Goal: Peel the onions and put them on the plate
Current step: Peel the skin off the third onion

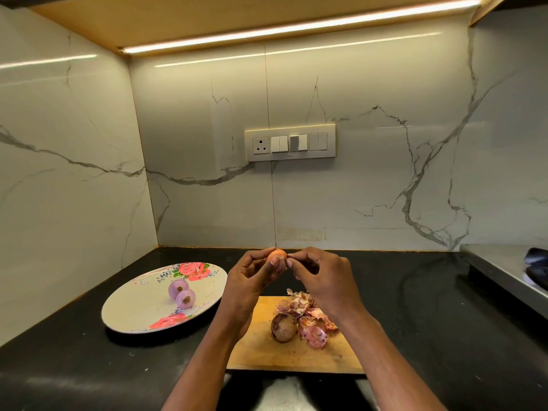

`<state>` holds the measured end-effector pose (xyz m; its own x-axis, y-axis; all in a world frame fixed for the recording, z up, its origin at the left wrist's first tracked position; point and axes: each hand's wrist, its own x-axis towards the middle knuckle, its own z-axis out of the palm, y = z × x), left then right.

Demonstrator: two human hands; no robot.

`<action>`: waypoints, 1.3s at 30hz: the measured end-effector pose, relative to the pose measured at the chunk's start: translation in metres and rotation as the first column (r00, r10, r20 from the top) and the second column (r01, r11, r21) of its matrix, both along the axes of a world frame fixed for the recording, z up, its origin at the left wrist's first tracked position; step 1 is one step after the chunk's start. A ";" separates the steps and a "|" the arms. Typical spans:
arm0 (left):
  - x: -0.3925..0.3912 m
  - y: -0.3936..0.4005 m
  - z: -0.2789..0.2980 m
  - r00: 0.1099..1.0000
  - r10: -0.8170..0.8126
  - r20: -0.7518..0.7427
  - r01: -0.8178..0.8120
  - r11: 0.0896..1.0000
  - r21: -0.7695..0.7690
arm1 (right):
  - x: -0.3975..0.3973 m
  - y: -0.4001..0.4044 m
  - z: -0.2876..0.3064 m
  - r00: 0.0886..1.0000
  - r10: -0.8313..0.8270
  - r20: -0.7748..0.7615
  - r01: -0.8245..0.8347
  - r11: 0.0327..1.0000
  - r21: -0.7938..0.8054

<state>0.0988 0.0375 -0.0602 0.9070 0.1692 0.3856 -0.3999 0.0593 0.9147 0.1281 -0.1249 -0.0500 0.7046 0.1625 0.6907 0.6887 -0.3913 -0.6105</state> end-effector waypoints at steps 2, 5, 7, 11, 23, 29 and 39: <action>0.000 0.001 -0.001 1.000 0.015 0.005 -0.015 1.000 0.013 | -0.001 0.002 -0.001 1.000 -0.007 0.002 0.007 1.000 0.007; 0.000 0.001 -0.001 1.000 0.014 0.002 -0.014 1.000 0.020 | -0.002 0.005 -0.002 1.000 -0.022 -0.020 0.023 0.998 0.062; 0.000 0.000 -0.001 1.000 0.010 -0.002 -0.010 1.000 0.029 | -0.001 0.006 -0.003 0.999 -0.021 -0.034 0.024 0.996 0.089; 0.000 -0.001 -0.002 1.000 -0.005 -0.013 0.006 1.000 0.028 | 0.000 0.007 -0.004 0.998 -0.040 -0.041 0.044 0.993 0.110; -0.001 -0.001 0.002 0.996 -0.074 -0.056 0.064 0.984 -0.166 | -0.001 0.004 0.003 0.977 0.121 -0.177 -0.093 0.983 0.160; 0.000 -0.001 0.001 1.000 0.023 -0.008 -0.023 0.999 -0.044 | -0.005 0.006 0.006 0.987 0.110 -0.121 -0.088 0.981 0.171; 0.000 0.000 0.002 0.995 0.080 0.056 -0.085 0.992 0.094 | -0.002 0.004 0.004 0.987 0.081 -0.136 -0.051 0.977 0.207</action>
<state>0.0985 0.0377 -0.0585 0.8698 0.2027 0.4499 -0.4468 -0.0632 0.8924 0.1264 -0.1214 -0.0462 0.7909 0.0792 0.6068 0.6086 -0.2057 -0.7664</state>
